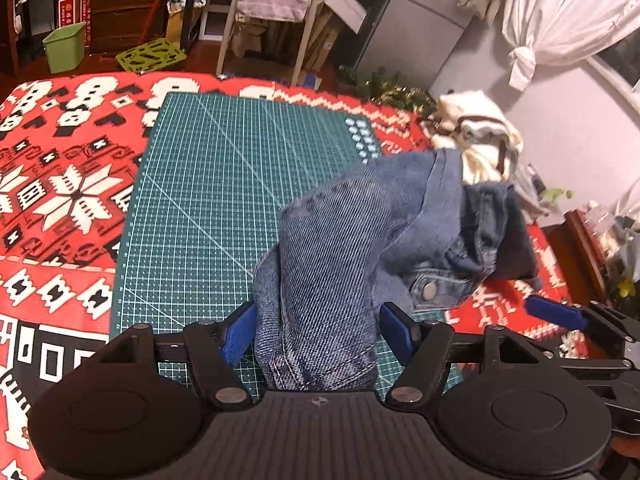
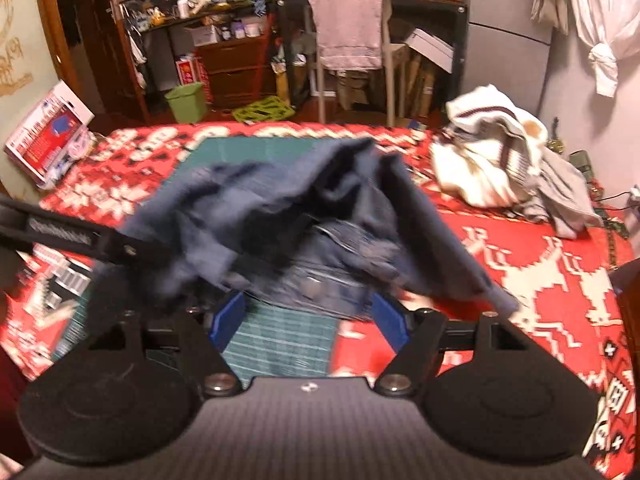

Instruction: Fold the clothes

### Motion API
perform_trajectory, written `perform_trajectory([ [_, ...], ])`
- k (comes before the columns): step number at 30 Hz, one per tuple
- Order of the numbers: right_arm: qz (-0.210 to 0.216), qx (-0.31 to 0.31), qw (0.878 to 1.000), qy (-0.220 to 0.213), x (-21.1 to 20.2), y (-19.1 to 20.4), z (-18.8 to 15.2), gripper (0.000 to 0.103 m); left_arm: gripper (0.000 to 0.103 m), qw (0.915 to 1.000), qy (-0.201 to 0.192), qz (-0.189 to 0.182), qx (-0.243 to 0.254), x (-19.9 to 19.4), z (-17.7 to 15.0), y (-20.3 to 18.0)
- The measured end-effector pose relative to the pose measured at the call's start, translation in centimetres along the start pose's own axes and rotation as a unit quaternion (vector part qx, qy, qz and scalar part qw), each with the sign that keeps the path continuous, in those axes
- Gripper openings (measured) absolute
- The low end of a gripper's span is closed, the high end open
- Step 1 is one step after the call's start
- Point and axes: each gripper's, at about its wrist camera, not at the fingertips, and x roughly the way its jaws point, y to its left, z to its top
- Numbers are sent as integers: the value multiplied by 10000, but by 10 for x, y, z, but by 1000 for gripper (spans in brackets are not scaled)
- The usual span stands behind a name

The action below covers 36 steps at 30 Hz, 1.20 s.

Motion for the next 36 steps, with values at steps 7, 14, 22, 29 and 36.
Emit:
perform_trajectory([
  [7, -184, 157, 9996, 164, 24, -22, -18, 77, 33, 9996, -22, 250, -121, 13, 0, 6],
  [14, -179, 149, 9997, 44, 31, -17, -3, 77, 26, 9975, -328, 403, -487, -4, 7, 29],
  [22, 5, -57, 9999, -127, 42, -1, 28, 76, 25, 9931, -461, 603, -896, -27, 5, 65],
  [29, 513, -299, 9982, -25, 73, 37, 63, 24, 25, 9885, -556, 720, -1209, -46, -11, 91],
  [36, 957, -711, 9924, -312, 87, 97, 99, 13, 24, 9827, -668, 769, -1546, -63, -19, 112],
])
